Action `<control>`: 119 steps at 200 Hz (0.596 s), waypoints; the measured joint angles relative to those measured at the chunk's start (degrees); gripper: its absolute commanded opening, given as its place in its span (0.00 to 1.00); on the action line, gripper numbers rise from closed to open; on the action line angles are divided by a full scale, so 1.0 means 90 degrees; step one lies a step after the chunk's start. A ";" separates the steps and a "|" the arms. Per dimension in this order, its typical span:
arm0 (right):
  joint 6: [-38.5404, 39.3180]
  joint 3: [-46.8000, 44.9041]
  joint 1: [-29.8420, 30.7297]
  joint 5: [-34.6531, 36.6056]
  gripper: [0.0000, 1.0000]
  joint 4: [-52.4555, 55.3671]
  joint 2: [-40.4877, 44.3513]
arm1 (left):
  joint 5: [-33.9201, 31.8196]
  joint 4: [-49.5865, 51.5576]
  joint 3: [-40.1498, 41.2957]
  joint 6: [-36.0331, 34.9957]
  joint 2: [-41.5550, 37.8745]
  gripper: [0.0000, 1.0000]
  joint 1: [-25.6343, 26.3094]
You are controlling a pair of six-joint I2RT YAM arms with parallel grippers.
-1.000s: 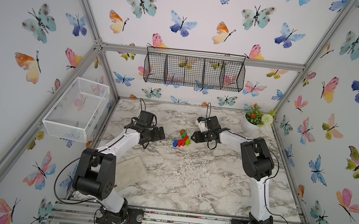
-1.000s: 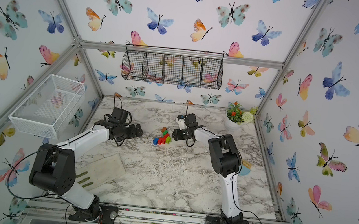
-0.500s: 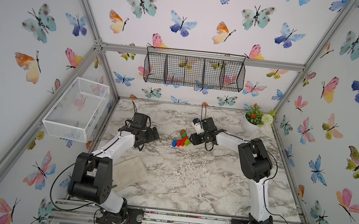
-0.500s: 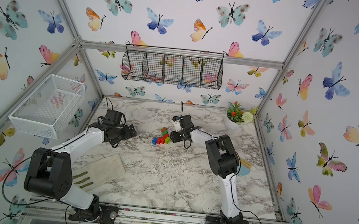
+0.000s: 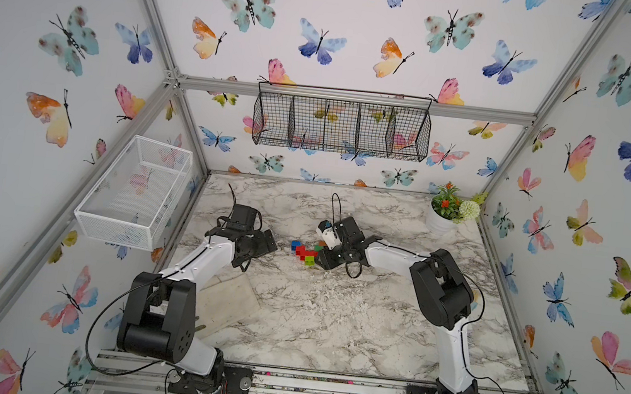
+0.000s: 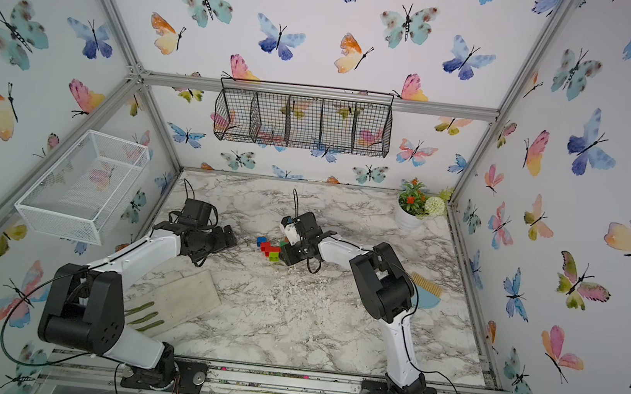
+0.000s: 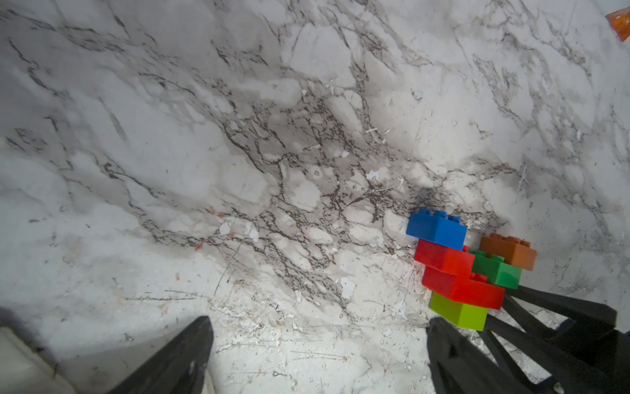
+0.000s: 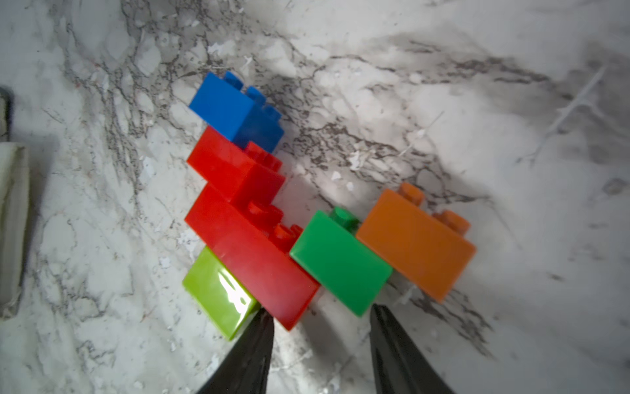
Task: Assemble the letter v with lego
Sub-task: Adjust the lego brick at the center of the board.
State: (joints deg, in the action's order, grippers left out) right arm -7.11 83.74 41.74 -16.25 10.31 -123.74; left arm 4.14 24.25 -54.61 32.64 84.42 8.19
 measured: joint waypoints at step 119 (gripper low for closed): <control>-0.0187 -0.3779 -0.0238 0.2312 0.98 -0.1540 0.5353 | -0.1234 -0.1627 0.1724 -0.0369 -0.2645 0.98 -0.0083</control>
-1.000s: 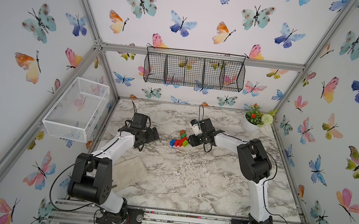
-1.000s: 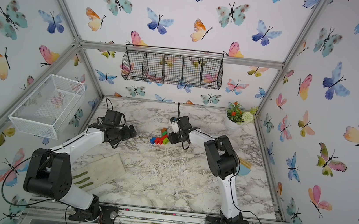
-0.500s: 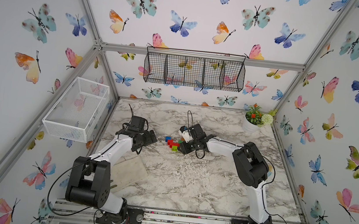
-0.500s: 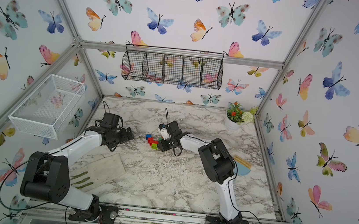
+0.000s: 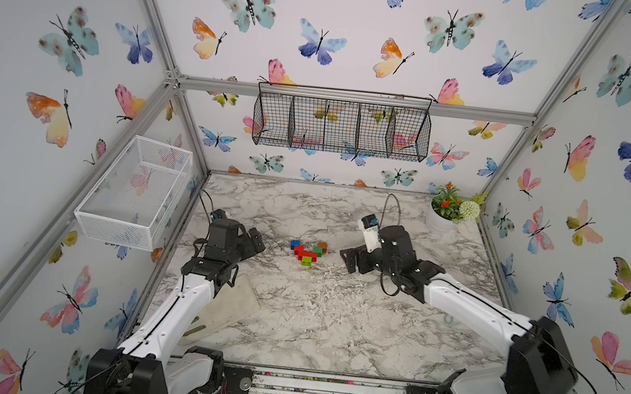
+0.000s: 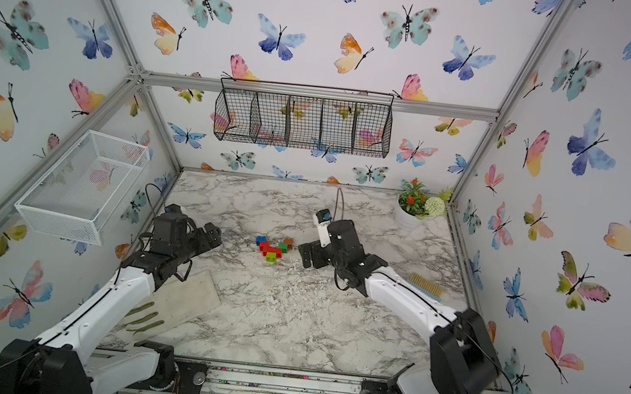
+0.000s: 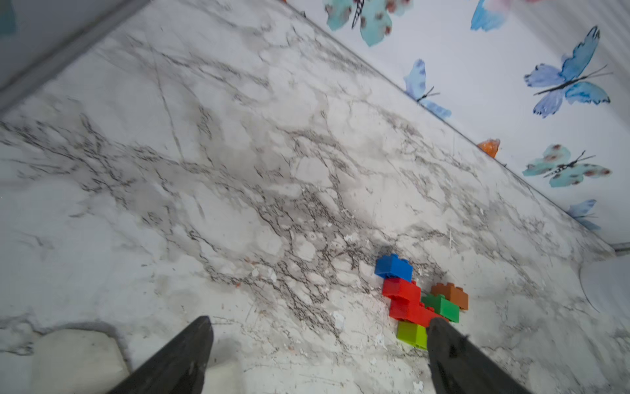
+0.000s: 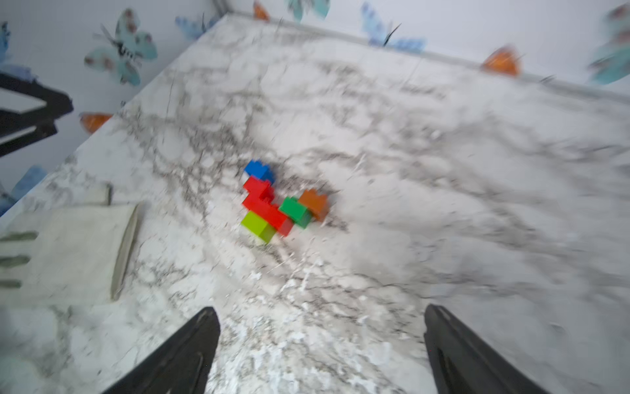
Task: Assemble the letter v with lego
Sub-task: Adjust the lego brick at the center of the board, then reset both arms
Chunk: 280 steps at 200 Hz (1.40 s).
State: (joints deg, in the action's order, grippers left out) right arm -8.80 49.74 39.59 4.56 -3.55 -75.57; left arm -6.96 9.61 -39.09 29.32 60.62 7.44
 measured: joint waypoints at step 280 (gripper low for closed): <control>0.0984 -0.3791 -0.4364 -0.1146 0.98 -0.7045 -0.1722 | 0.0622 -0.7885 0.2992 -0.3172 0.2317 0.98 -0.0814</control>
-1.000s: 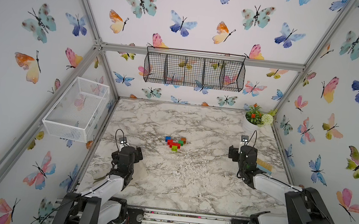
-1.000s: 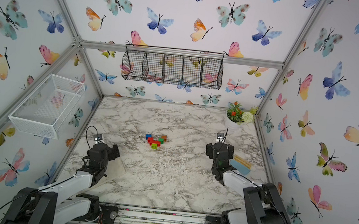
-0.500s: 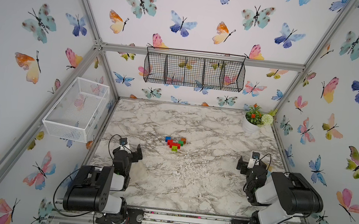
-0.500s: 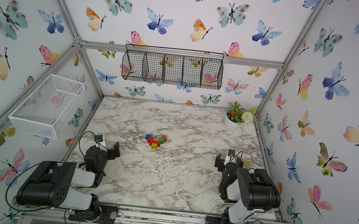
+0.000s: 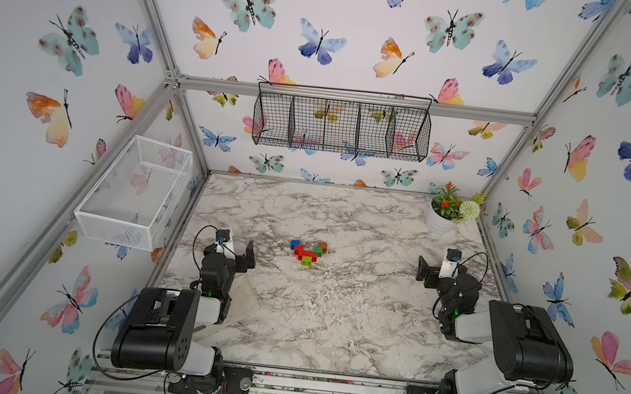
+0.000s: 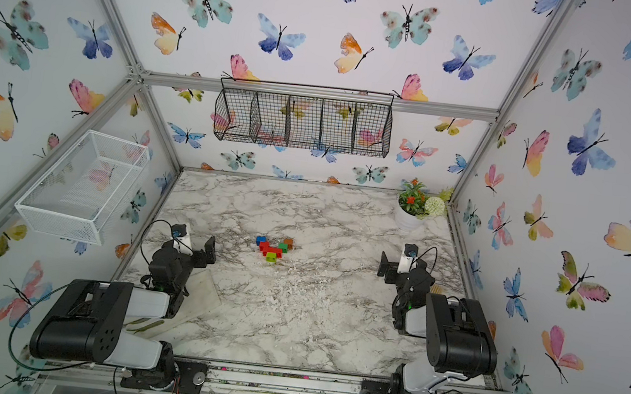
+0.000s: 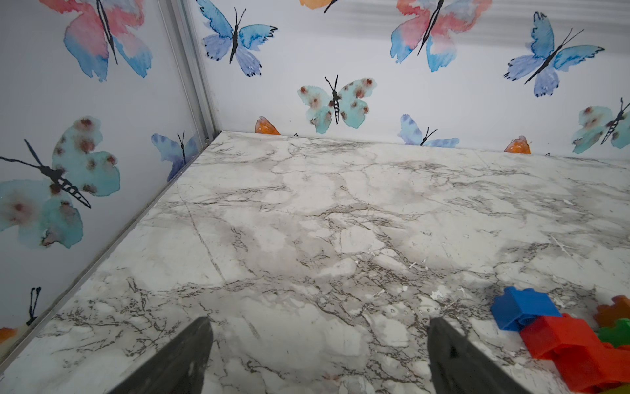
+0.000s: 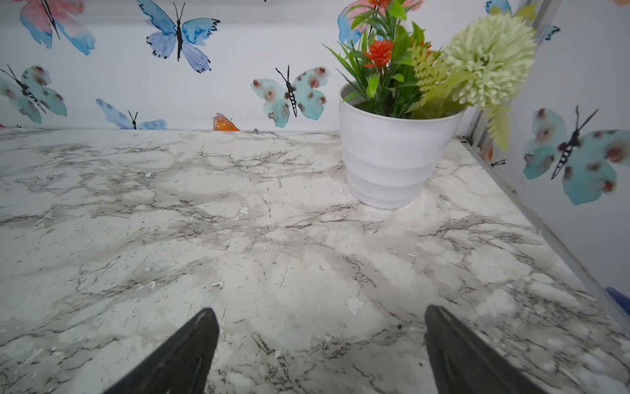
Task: Assemble the letter v with lego
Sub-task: Reset both arms
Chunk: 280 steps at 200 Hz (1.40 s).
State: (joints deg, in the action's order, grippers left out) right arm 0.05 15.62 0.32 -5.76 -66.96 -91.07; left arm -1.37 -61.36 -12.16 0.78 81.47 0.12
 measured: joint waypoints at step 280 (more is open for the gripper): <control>0.0075 -0.0117 0.0000 -0.0452 0.98 -0.0206 0.0010 | 0.0170 -0.0219 0.0153 -0.0231 -0.0010 0.98 0.0165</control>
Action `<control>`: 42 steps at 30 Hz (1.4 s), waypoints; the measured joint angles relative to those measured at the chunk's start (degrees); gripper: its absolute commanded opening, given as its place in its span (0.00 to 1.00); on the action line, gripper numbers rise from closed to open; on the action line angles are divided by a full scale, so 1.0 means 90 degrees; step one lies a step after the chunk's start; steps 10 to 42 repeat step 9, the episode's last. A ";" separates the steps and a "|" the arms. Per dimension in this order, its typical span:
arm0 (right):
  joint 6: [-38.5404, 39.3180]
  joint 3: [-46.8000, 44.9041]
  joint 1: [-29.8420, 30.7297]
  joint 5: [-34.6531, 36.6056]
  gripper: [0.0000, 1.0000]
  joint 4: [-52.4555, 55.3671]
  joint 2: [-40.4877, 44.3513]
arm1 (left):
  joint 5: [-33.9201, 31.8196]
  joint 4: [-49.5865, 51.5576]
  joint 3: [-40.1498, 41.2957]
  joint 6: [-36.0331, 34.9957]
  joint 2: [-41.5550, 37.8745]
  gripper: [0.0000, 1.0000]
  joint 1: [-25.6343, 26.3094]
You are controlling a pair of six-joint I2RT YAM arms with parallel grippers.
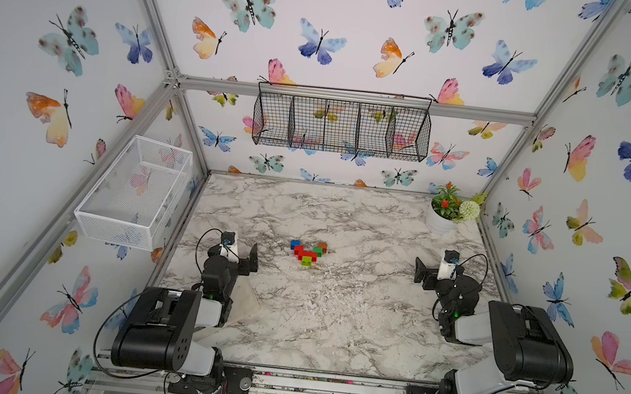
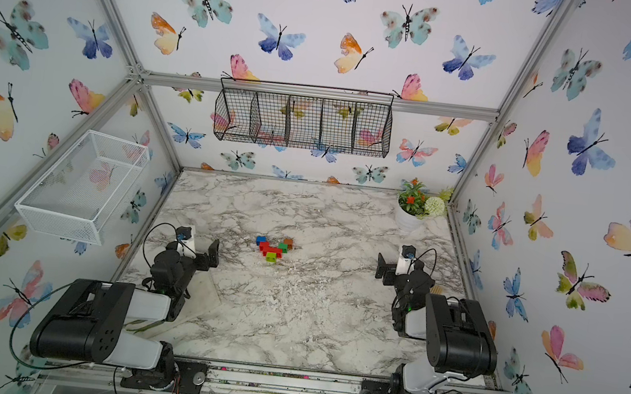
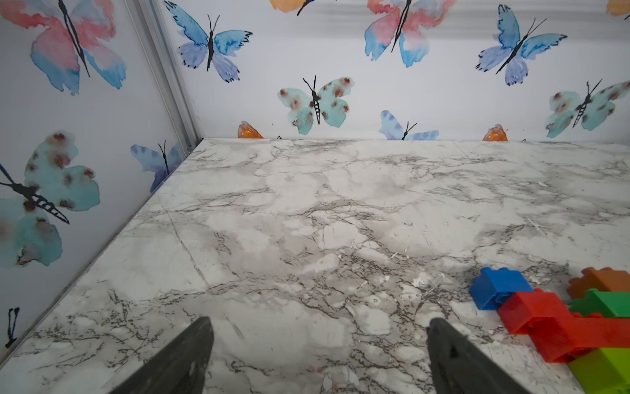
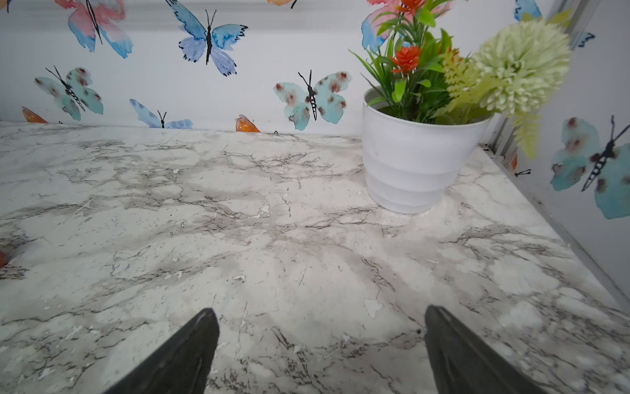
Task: Assemble the letter v with lego
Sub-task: Reset both arms
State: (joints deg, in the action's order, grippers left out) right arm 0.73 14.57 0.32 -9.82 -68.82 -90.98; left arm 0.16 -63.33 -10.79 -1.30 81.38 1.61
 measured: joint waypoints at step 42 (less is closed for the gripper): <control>0.0039 0.0007 0.0000 -0.0066 0.98 0.0085 0.0010 | -0.0032 0.0219 -0.0095 0.0029 -0.0002 0.98 -0.0005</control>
